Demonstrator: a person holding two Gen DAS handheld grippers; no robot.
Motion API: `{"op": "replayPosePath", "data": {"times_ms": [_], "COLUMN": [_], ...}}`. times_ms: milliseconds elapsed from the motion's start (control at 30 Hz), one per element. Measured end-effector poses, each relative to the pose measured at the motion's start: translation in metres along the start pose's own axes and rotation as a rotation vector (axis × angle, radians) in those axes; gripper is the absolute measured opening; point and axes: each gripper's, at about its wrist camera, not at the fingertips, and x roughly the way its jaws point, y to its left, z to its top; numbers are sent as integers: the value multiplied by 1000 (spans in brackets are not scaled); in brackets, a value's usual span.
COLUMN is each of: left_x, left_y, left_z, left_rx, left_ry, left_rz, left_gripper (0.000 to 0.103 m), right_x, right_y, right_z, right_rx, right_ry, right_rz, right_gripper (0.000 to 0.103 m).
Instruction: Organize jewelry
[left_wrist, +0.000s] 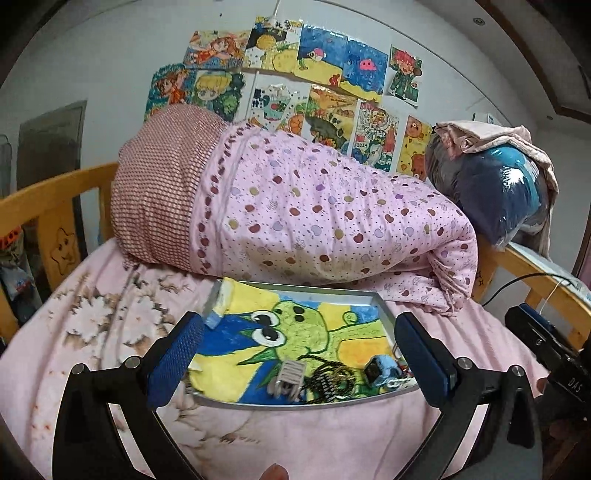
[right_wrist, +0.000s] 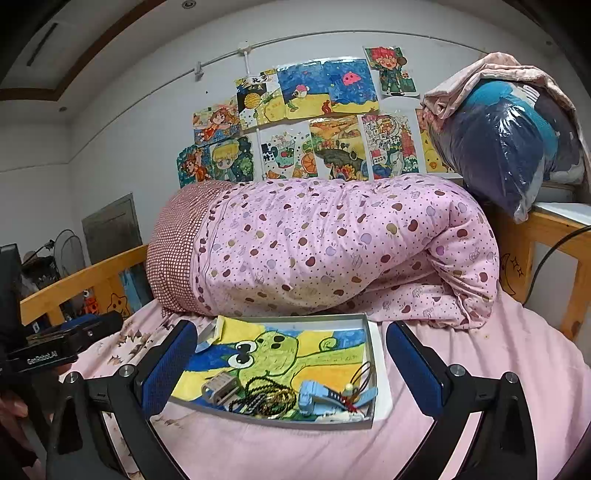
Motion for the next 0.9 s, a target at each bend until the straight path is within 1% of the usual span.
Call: {"op": "replayPosePath", "data": {"times_ms": [300,500,900], "left_x": [-38,-59,-91], "left_y": [5,5,15], "left_z": [-19,-31,-51], "left_rx": [34,58,55], "left_ry": [-21,-20,-19], "left_rz": [24,22,19], "left_gripper": [101,101,101], "right_x": [-29,-48,-74], "right_y": [18,31,47], "right_z": [-12,-21,-35], "right_rx": [-3,-11,3], "right_ry": [-5,1,14], "right_rz": [-7,-17,-43], "right_gripper": [103,103,103]}}
